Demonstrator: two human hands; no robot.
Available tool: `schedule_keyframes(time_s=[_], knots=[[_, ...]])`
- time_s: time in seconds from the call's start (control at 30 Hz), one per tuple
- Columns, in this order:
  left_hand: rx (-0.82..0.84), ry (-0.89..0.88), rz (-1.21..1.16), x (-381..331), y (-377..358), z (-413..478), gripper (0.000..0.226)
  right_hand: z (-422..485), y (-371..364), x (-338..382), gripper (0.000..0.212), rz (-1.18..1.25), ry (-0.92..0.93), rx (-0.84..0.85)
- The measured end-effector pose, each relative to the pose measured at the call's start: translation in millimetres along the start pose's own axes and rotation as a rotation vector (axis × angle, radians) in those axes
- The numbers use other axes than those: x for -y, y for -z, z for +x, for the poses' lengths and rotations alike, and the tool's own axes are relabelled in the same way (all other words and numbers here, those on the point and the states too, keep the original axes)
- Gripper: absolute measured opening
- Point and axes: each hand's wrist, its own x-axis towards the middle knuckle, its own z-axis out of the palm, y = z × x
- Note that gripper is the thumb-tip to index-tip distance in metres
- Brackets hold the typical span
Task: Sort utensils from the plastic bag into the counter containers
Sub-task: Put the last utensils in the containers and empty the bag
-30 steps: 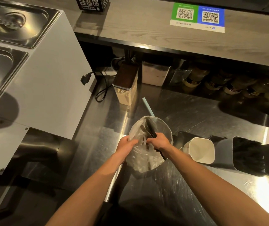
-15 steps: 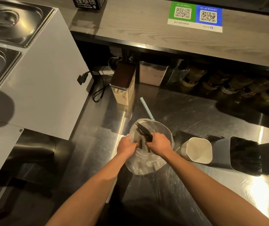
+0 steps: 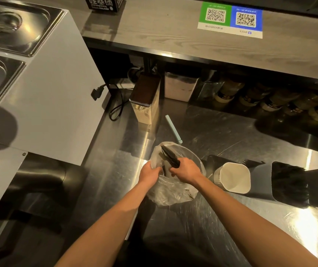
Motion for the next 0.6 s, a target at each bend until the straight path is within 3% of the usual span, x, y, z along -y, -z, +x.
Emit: schedule_keyframes(time_s=[0.2,0.43,0.53,0.6], knots=[[0.046,0.017,-0.017,0.2,-1.0,-0.3,0.038,-7.7,1.3,8.9,0.008,0.264,-0.007,0.091],[0.027,0.002,0.006,-4.7,2.2,-3.1,0.016,-0.6,-12.2,5.7,0.034,0.124,-0.082,-0.092],[0.057,0.0,-0.027,-2.7,3.4,-1.0,0.015,3.6,-18.8,6.6,0.052,0.077,-0.08,-0.109],[0.065,-0.007,-0.015,-1.7,3.0,0.3,0.02,5.2,-20.5,8.1,0.05,0.054,-0.072,-0.116]])
